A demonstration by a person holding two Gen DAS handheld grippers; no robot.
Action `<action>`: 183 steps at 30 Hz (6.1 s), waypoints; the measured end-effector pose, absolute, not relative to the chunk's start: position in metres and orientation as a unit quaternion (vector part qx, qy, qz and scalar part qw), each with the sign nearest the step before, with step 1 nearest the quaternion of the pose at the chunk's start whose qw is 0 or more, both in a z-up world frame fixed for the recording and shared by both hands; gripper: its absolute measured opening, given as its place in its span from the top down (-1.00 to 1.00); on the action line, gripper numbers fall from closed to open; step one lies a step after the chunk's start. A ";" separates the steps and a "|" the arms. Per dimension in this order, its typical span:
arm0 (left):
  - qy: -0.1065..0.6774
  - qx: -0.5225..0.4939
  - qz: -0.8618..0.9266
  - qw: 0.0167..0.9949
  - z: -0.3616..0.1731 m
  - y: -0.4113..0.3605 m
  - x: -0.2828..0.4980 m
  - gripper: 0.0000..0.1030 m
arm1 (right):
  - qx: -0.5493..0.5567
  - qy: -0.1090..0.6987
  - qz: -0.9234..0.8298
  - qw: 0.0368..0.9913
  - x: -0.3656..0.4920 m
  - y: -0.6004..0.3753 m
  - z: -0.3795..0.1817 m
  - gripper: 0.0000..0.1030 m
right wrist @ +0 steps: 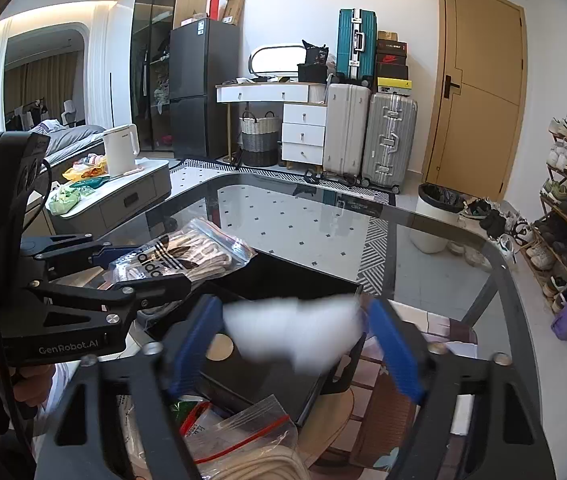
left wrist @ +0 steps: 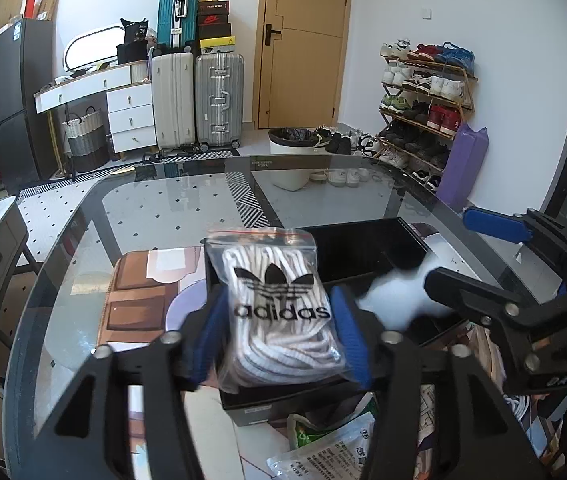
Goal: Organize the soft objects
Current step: 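Open left gripper dropping the bag into the box while right gripper releases the foam, then move the left tool toward the white plush toy, then close the left gripper around the white plush toy, then hold the plush toy in left gripper while right gripper closes on the white cable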
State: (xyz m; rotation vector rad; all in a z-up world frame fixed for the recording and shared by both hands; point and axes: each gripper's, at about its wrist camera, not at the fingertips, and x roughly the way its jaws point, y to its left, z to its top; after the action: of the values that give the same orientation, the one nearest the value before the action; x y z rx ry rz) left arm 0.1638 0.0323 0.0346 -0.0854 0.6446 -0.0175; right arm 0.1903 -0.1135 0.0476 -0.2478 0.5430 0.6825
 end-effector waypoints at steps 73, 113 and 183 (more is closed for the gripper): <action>0.319 -0.018 -0.047 0.947 0.010 -0.001 0.030 -1.00 | -0.085 0.353 0.348 0.864 0.081 -0.212 -0.008 -0.99; 0.395 0.085 -0.166 0.900 -0.014 -0.040 0.016 -1.00 | -0.086 0.383 0.359 0.847 0.088 -0.205 -0.027 -0.99; 0.409 -0.007 -0.196 0.891 -0.017 -0.007 0.025 0.10 | -0.025 0.418 0.337 0.843 0.103 -0.206 -0.042 -0.64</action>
State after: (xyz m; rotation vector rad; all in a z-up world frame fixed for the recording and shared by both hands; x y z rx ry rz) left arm 0.0247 -0.0074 -0.0167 -0.0139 0.8480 -0.4066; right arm 0.1033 -0.2063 -0.0418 -0.0525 0.8824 0.7123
